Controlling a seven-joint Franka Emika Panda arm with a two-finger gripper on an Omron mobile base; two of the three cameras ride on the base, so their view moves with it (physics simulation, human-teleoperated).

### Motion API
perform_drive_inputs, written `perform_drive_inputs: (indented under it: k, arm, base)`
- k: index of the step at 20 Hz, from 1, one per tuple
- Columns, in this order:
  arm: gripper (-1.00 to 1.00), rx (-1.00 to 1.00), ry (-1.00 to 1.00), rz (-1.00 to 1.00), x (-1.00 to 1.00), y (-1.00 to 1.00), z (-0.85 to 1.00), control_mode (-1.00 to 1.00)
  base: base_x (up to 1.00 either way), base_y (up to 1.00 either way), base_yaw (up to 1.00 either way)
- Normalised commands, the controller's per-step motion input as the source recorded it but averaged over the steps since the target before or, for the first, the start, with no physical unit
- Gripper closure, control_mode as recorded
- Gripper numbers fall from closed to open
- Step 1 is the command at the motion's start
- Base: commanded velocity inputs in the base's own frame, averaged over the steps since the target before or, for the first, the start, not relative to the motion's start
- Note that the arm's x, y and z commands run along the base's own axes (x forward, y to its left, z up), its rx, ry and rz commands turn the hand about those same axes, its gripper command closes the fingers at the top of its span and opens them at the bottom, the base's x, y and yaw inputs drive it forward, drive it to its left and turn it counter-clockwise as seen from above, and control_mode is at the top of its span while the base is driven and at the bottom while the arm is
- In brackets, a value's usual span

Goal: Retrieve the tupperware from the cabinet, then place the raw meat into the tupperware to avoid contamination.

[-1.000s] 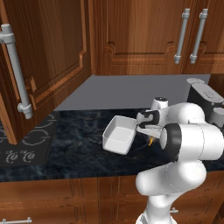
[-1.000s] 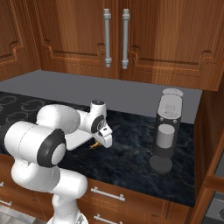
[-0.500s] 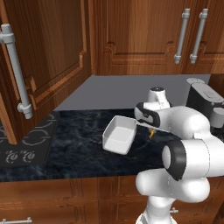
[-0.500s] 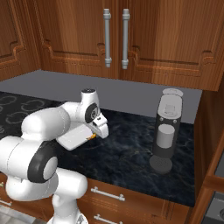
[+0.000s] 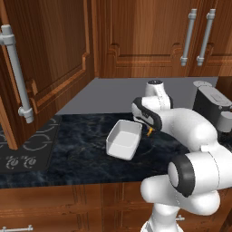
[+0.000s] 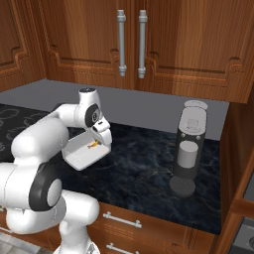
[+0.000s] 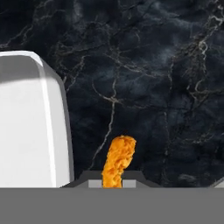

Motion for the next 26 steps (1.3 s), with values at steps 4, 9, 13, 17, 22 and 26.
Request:
perform_drive_inputs:
  k: [4, 9, 13, 17, 22, 26]
  arm:
    - [1.00, 0.00, -0.02, 0.00, 0.00, 0.29, 0.46, -1.00]
    - [1.00, 0.00, -0.02, -0.04, 0.16, 0.36, 0.05, -1.00]
    - [1.00, 0.00, -0.02, -0.05, 0.22, 0.55, -0.05, -1.00]
    - [1.00, 0.00, 0.00, -0.01, 0.22, 0.55, -0.15, -1.00]
    - [1.00, 0.00, 0.00, 0.00, 0.16, 0.15, -0.19, -1.00]
    - [1.00, 0.00, 0.00, 0.00, 0.11, 0.00, -0.32, -1.00]
  base:
    - [0.00, 0.00, 0.00]
    - [0.00, 0.00, 0.00]
    - [0.00, 0.00, 0.00]
    - [0.00, 0.00, 0.00]
    - [0.00, 0.00, 0.00]
    - [0.00, 0.00, 0.00]
